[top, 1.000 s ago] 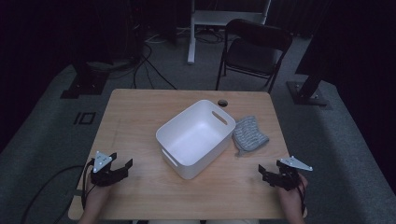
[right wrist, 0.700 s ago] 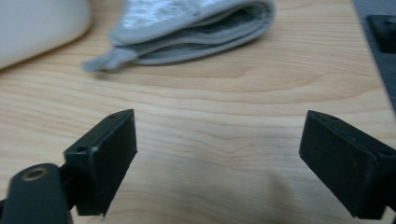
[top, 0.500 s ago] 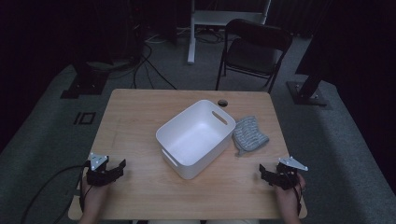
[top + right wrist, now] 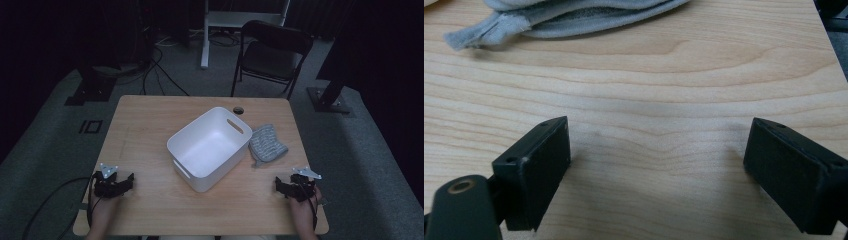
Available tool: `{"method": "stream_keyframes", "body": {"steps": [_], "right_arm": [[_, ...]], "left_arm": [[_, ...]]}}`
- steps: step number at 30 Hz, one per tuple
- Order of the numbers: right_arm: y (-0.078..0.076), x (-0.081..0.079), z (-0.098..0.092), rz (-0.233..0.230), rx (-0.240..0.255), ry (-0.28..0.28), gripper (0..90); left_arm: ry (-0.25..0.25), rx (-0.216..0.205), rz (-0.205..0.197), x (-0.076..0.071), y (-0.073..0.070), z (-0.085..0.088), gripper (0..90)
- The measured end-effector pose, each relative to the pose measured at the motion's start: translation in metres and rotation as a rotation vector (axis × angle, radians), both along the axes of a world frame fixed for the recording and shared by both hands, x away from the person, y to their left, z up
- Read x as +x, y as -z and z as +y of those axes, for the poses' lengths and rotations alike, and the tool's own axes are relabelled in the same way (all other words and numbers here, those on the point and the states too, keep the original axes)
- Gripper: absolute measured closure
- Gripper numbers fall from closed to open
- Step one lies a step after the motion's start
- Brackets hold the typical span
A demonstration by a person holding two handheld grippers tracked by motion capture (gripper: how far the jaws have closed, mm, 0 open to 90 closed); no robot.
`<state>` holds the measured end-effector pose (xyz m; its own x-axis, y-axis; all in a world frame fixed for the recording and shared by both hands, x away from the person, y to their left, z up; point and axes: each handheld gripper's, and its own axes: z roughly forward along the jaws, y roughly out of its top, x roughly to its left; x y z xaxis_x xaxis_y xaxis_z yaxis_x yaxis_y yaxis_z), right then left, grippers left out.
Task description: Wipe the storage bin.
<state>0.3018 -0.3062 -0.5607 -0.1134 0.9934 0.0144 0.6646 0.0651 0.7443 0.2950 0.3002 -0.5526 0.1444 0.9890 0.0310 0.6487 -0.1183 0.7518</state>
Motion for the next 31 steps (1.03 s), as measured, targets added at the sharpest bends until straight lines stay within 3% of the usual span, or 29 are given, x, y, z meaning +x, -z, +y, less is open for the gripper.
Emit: {"method": "stream_keyframes", "body": {"steps": [19,31], "right_arm": [[0.0000,-0.0001,0.0000,-0.001,0.001,0.001,11.1],[0.0001,0.0000,0.0000,-0.001,0.000,0.000,11.1]], "left_arm": [[-0.051,-0.033,0.003,0.0042,0.0000,0.0021,26.7],[-0.071,-0.021,0.004,0.0064,0.0001,0.0008,26.4]]}}
